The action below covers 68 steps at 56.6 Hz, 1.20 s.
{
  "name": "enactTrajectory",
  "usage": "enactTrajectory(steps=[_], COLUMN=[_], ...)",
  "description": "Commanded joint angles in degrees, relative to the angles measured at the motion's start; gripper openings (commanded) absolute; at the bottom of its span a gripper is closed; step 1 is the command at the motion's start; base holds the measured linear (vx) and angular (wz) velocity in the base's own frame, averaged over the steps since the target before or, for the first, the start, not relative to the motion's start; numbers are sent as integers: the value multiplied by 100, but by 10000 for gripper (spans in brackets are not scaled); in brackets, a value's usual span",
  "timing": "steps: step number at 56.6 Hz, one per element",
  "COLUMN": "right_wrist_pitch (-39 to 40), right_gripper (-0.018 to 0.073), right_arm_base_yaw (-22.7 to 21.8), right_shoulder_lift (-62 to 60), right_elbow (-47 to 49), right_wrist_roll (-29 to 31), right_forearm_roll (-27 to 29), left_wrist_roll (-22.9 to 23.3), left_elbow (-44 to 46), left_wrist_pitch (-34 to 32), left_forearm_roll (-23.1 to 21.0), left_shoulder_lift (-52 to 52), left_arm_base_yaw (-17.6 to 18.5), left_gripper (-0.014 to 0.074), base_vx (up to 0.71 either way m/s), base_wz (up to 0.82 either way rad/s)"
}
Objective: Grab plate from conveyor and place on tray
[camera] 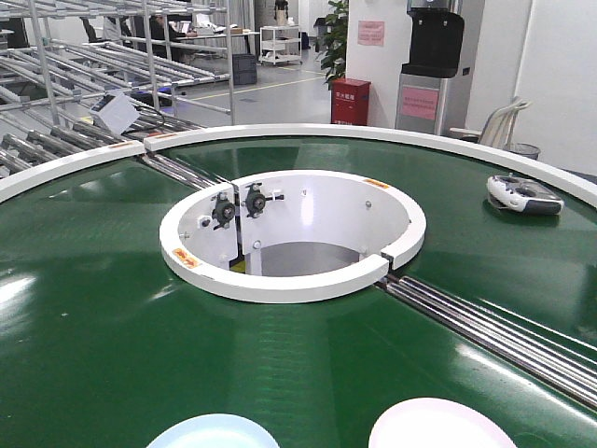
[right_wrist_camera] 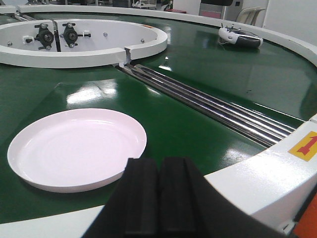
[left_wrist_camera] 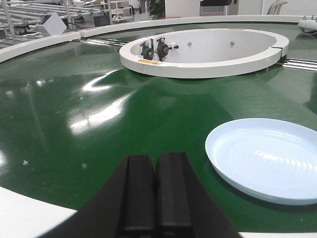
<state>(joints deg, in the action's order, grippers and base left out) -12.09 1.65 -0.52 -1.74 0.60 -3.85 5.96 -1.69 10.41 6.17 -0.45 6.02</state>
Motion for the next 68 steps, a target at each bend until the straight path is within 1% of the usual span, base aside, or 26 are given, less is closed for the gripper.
enactTrajectory(steps=[1, 33, 39, 41, 44, 47, 50, 51, 53, 56, 58, 61, 64, 68], right_wrist_pitch=[467, 505, 571, 630, 927, 1449, 1885, 2036, 2237, 2243, 2112, 1799, 1445, 991], right_gripper=[-9, -9, -9, -9, -9, -9, -9, -9, -9, -9, -9, -9, -9, -9], right_arm_base_yaw=[7, 7, 7, 7, 7, 7, 7, 7, 7, 7, 7, 7, 7, 7], right_shoulder_lift=[-76, -76, -76, -76, -76, -76, -76, -76, -76, -58, 11, 236, 622, 1324], right_elbow=[-87, -87, -87, -87, -75, -55, 14, 73, 272, 712, 1155, 1856, 2608, 3603], right_wrist_roll=[18, 23, 23, 23, 23, 23, 23, 23, 23, 23, 30, 159, 378, 656], right_forearm_roll=[-73, -73, -73, -73, -73, -73, -73, -73, -73, -73, -73, -73, -84, -84], left_wrist_roll=[29, 29, 29, 29, 29, 80, 242, 299, 467, 624, 628, 565, 301, 71], left_elbow=[-128, -128, -122, -116, -73, -74, -50, -15, 106, 478, 953, 1609, 2325, 3200], left_wrist_pitch=[-485, -485, -614, -741, -1172, -1897, -2530, -2769, -2935, -2757, -2484, -2104, -1772, -1478], left_forearm_roll=[2, 2, 6, 6, 6, -6, -20, -19, -19, -19, -11, 5, 5, 5], left_shoulder_lift=[-101, -101, -101, -101, -101, -101, -101, -101, -94, -51, 42, 302, 803, 1533], left_arm_base_yaw=[10, 10, 10, 10, 10, 10, 10, 10, 10, 10, 10, 10, 10, 23], left_gripper=[3, 3, 3, 3, 3, 3, 3, 3, 3, 3, 3, 3, 3, 3], base_vx=[0, 0, 0, 0, 0, 0, 0, 0, 0, 0, 0, 0, 0, 0], base_wz=[0, 0, 0, 0, 0, 0, 0, 0, 0, 0, 0, 0, 0, 0])
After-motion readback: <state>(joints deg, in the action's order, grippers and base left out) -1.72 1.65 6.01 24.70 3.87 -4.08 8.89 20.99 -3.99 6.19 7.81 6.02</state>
